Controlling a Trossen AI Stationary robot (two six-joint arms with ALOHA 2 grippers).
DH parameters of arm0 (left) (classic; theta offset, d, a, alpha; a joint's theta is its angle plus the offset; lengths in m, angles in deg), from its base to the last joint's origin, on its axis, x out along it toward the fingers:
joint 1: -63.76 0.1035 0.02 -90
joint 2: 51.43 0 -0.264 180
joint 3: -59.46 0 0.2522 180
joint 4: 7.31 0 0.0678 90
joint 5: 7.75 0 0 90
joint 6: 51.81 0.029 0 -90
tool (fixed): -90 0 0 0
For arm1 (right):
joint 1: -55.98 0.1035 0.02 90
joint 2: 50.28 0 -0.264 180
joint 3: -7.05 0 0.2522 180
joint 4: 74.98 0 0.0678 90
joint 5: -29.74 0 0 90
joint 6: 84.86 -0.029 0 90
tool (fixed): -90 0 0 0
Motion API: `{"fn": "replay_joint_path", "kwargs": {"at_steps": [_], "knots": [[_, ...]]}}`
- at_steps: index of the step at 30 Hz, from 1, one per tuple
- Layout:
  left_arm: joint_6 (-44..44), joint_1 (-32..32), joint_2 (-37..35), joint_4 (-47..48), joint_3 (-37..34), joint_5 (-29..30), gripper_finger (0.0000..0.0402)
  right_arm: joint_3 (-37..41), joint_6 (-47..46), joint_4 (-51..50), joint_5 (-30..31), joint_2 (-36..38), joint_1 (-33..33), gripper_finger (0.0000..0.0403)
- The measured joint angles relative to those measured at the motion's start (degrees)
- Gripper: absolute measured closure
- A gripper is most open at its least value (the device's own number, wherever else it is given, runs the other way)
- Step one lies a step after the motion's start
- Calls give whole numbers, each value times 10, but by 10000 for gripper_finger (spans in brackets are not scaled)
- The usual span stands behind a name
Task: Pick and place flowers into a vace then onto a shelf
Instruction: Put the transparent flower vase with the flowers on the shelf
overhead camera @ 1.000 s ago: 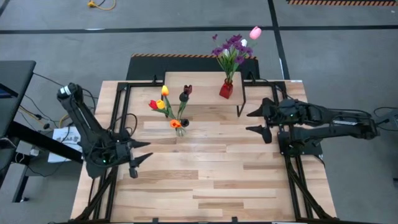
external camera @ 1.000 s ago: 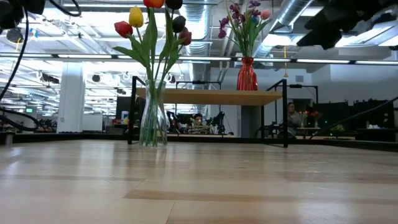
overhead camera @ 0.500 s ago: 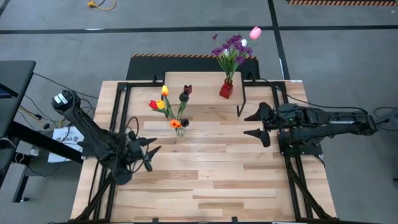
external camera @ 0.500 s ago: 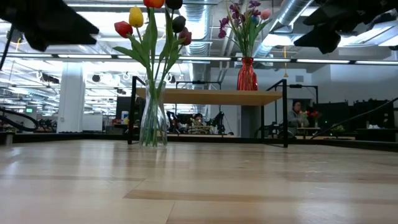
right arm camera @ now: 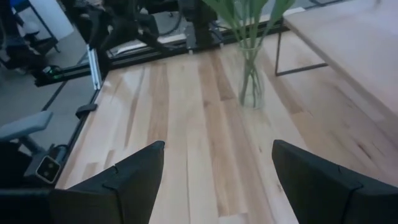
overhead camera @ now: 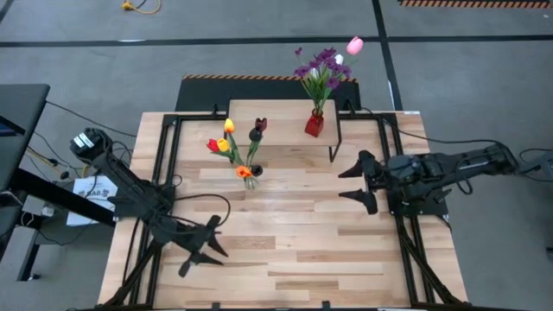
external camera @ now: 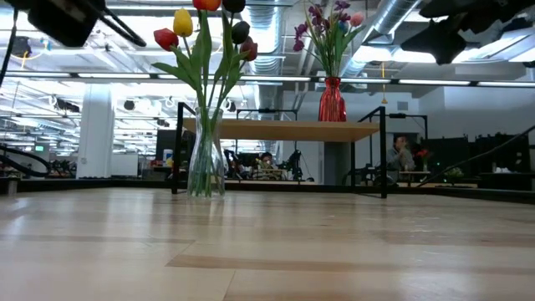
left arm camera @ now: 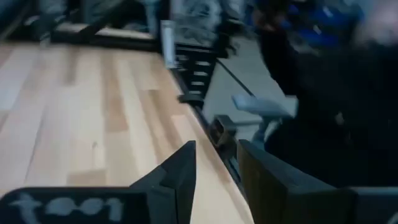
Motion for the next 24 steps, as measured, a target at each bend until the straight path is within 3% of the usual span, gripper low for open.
{"fn": "replay_joint_path", "kwargs": {"at_steps": [4, 7, 13, 15, 19, 24], "knots": [[113, 3, 0, -14, -10, -12, 299, 0, -14, 7, 38, -17, 40, 111], [154, 30, -30, -26, -60, -28, 299, 0, -28, 7, 82, -32, 74, 111], [119, 126, -221, -94, -202, -105, 299, 0, -55, 7, 160, -58, 126, 111], [93, 148, -279, -112, -228, -107, 299, 0, -62, 9, 186, -66, 137, 111], [77, 149, -300, -85, -227, -52, 299, 0, -65, 7, 229, -81, 154, 111], [82, 149, -247, -71, -210, 76, 299, 0, -67, 7, 270, -104, 165, 111]]}}
